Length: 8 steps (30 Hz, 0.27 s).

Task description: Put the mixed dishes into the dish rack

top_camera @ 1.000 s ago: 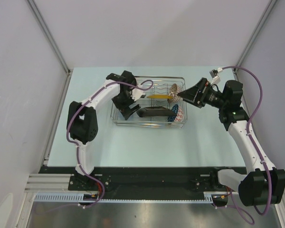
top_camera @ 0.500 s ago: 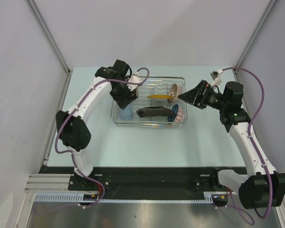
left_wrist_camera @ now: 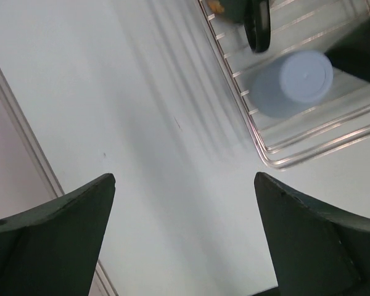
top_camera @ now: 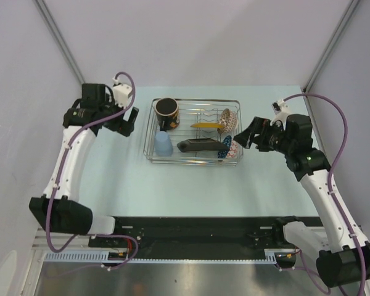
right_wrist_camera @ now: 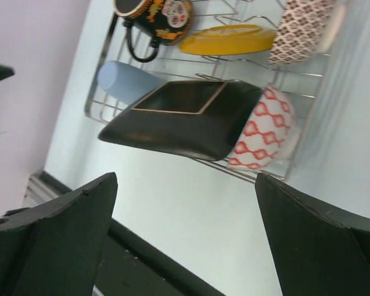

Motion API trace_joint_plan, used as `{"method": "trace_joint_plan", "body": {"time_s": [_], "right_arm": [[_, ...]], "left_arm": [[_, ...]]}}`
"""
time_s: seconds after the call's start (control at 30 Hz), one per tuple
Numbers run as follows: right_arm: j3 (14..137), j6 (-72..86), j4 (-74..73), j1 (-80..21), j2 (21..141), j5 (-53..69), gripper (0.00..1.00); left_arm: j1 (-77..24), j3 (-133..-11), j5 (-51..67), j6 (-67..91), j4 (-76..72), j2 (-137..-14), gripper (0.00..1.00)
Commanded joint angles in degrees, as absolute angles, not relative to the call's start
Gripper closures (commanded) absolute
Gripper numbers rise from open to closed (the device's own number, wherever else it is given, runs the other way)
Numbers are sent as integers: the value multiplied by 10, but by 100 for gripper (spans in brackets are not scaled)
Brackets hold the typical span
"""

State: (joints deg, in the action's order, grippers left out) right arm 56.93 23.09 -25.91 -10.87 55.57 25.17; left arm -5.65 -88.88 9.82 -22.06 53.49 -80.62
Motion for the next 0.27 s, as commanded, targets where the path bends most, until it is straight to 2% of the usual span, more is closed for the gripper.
{"method": "trace_joint_plan", "body": {"time_s": [0.0,0.23], "right_arm": [[592,192,-288,-112,541,189,0],[617,184,-311,-115,558,181,0]], "left_arm": [[-51,-780,134,-194,456,-734,0],[-26,-720,164,-154,414,-693,0]]}}
